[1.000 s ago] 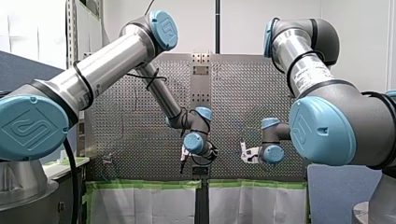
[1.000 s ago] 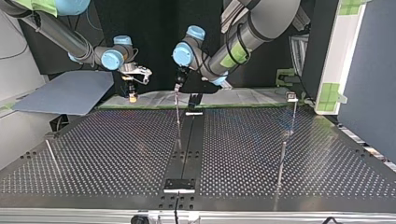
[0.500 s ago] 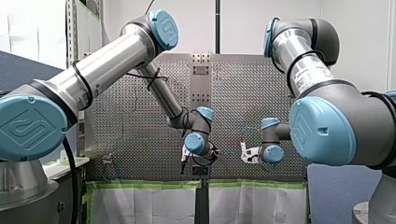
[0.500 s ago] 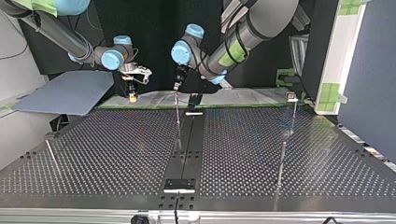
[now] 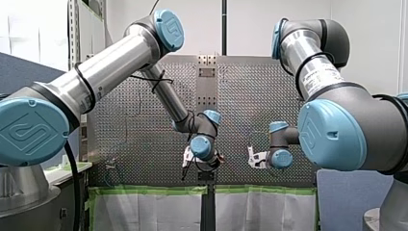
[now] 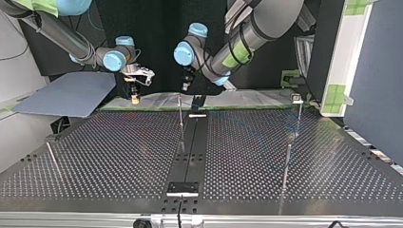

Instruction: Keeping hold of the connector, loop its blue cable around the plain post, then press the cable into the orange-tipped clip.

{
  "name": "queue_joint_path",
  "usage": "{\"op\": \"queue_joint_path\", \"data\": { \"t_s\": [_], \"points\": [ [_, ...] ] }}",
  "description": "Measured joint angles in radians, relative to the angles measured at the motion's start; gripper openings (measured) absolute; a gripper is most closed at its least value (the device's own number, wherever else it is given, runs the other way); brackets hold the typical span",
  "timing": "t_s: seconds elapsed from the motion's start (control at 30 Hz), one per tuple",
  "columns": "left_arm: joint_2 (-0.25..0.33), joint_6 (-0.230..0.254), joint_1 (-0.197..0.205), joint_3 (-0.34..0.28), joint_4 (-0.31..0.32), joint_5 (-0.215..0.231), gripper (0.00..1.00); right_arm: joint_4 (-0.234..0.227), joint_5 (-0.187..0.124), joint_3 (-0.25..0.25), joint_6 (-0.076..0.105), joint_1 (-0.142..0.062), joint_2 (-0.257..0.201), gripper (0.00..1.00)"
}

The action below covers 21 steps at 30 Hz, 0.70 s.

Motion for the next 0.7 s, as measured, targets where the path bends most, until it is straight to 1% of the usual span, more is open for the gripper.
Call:
{"op": "queue_joint_path", "data": {
  "t_s": [0.3, 0.37, 0.57, 0.7],
  "points": [
    [0.0, -0.003, 0.007, 0.001, -0.008, -0.084, 1.0, 0.002, 0.0, -0.001, 0.0, -0.006, 0.0, 0.0],
    [0.001, -0.003, 0.008, 0.0, -0.006, -0.094, 1.0, 0.002, 0.0, -0.001, 0.0, -0.007, 0.0, 0.0],
    [0.004, 0.001, 0.007, 0.0, 0.007, -0.102, 1.0, 0.003, 0.0, -0.001, 0.0, -0.009, -0.001, 0.0],
    [0.014, 0.011, 0.003, 0.0, 0.01, -0.119, 1.0, 0.003, 0.0, -0.001, 0.0, -0.009, 0.0, 0.0]
  ]
}}
